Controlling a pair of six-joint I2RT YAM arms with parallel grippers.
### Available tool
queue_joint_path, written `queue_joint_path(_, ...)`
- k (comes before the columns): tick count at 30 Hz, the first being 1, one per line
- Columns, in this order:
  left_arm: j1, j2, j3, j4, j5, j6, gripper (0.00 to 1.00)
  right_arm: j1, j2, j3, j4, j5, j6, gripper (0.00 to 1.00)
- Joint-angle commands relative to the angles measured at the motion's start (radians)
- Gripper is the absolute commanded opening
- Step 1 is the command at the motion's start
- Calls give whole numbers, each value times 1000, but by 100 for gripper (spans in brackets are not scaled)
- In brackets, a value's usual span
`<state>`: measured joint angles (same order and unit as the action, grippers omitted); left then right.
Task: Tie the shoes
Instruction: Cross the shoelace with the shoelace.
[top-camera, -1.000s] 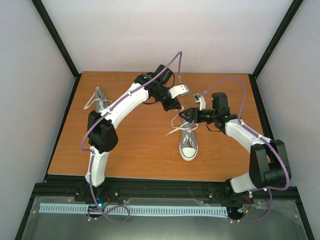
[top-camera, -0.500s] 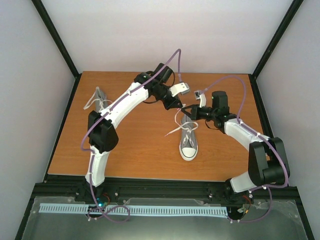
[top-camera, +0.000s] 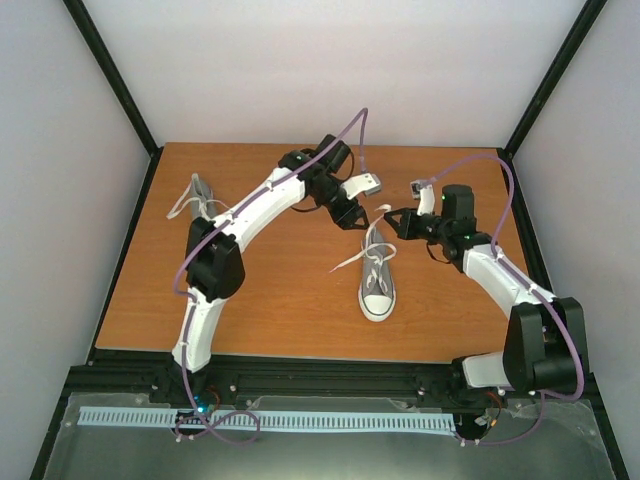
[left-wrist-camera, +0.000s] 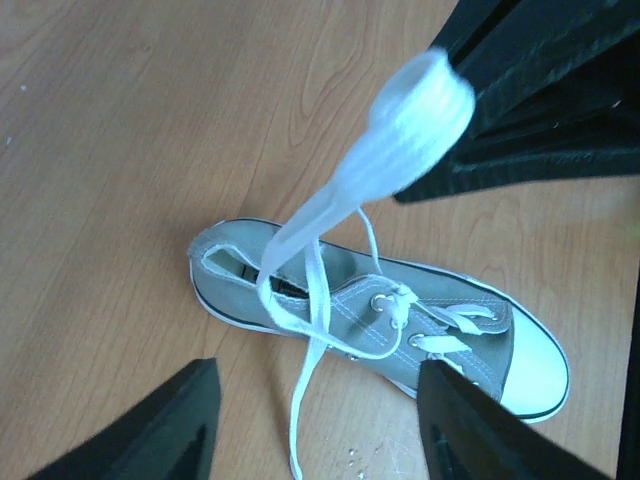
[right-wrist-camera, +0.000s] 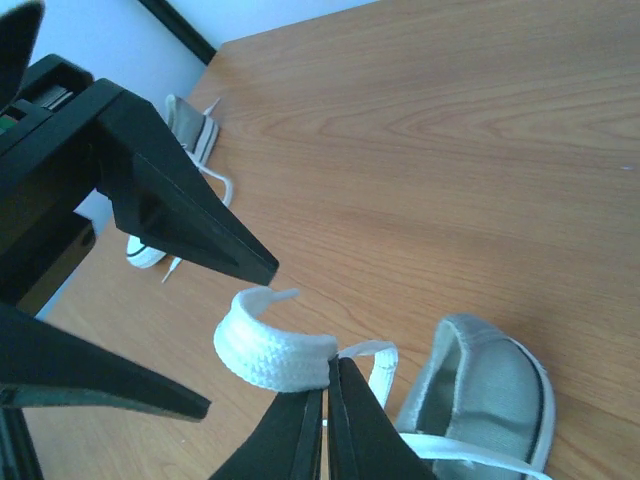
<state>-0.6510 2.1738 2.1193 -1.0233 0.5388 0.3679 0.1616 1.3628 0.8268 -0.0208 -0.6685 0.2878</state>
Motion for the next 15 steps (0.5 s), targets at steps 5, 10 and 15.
queue_joint_path(5,-7,73,-4,-1,-42,36,72,-53,-7,-17,-90,108,4,3)
queue_joint_path(10,-56,114,-25,24,-38,12,75,-53,32,-18,-86,89,15,3)
queue_joint_path(15,-72,130,-58,136,-82,-28,64,-53,36,-18,-89,99,12,3)
